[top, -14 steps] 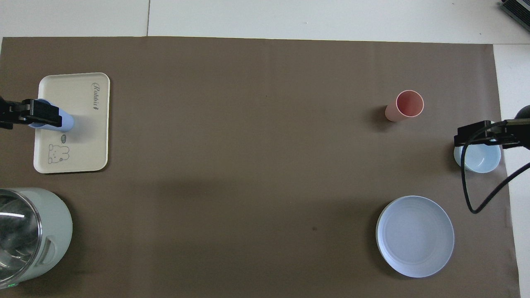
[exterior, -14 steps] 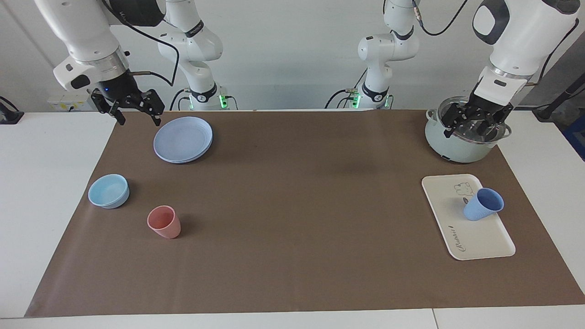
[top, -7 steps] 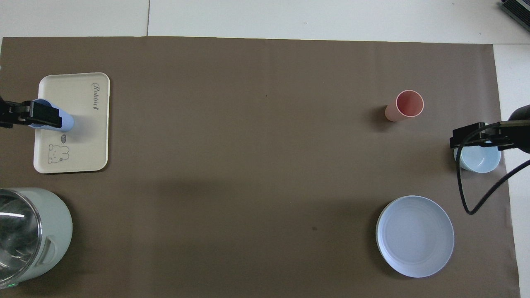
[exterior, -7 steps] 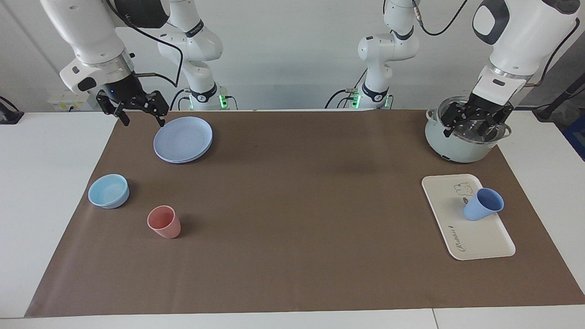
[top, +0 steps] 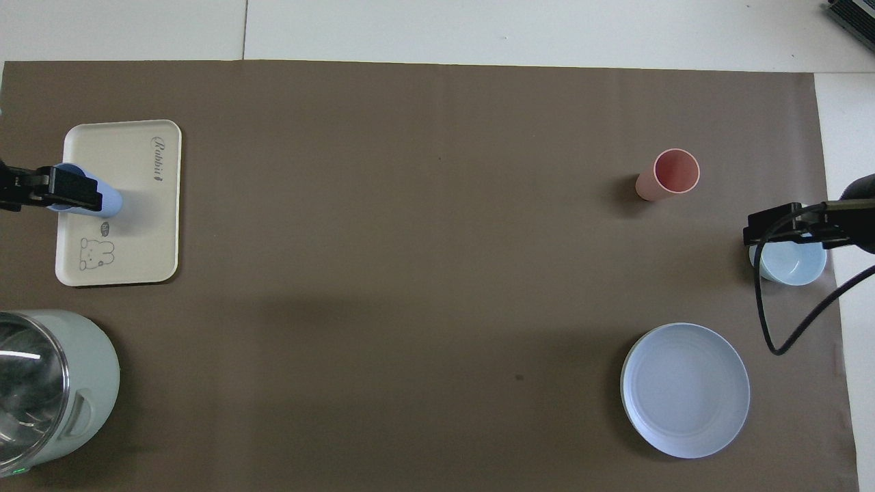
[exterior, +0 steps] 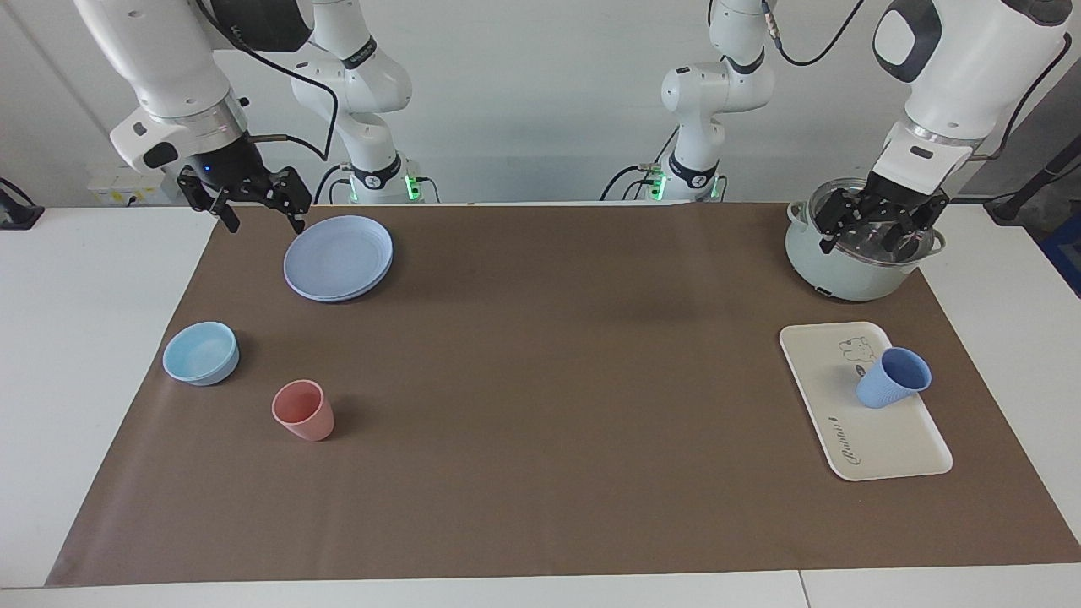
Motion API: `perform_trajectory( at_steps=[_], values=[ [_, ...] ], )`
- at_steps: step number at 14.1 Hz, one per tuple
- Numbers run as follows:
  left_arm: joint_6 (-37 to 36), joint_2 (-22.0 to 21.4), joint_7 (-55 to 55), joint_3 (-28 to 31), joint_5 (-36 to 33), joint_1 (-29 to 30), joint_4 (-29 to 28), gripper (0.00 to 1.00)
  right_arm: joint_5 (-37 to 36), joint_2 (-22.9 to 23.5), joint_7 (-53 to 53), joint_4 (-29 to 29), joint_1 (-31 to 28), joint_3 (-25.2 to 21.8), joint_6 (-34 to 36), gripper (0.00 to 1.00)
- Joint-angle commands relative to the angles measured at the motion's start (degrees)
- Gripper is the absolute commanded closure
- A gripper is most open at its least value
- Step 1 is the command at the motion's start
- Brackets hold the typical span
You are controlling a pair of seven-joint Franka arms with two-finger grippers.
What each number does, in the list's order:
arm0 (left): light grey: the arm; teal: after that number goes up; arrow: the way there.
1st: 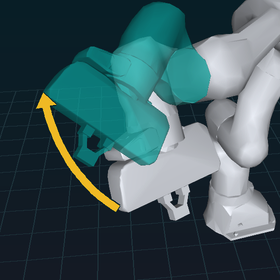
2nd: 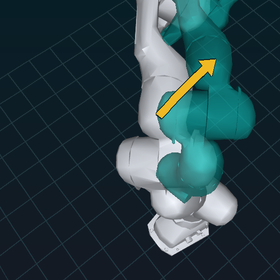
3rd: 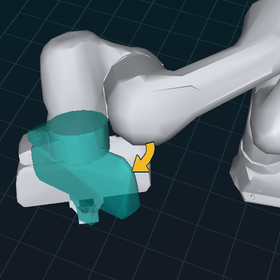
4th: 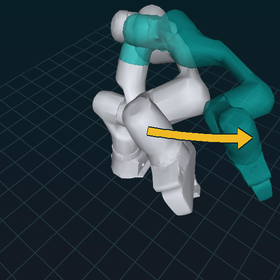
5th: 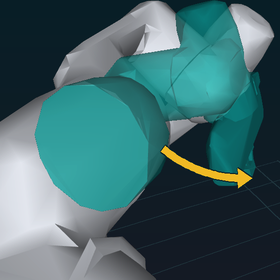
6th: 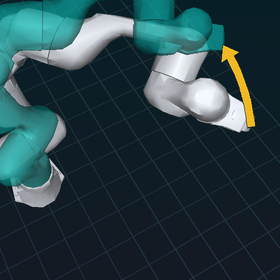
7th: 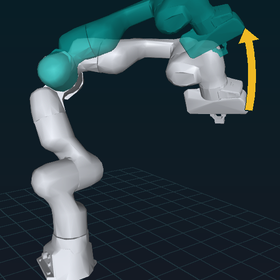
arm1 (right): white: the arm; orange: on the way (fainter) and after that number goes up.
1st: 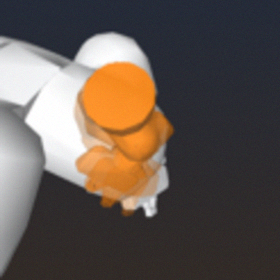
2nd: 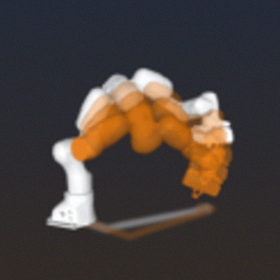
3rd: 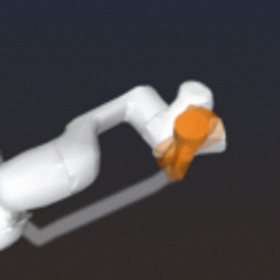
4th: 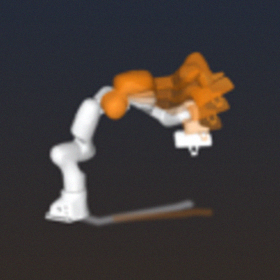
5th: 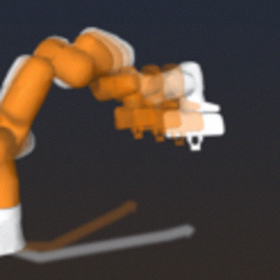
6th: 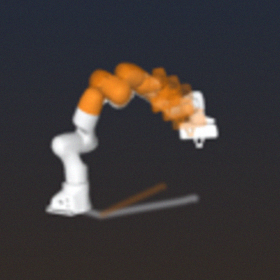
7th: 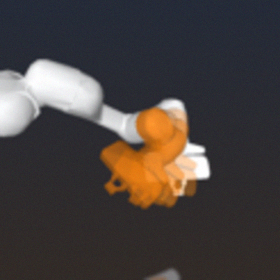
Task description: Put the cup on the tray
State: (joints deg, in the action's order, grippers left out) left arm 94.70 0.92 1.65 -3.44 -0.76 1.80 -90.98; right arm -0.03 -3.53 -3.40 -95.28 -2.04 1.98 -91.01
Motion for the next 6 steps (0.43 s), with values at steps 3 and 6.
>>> perform_trajectory(
  at_steps=[3, 6],
  values=[
    [0.84, -1.45, 0.72, 0.19, -0.83, -0.66, -1.66, 0.00, 0.30, -1.48, 0.06, -1.66, -0.60, 0.31, -0.83, 0.00],
    [1.01, -1.45, 0.81, 0.19, -0.83, -0.40, -1.66, 0.00, 0.30, -1.48, 0.06, -1.75, -0.60, 0.31, -0.74, 0.00]
  ],
)
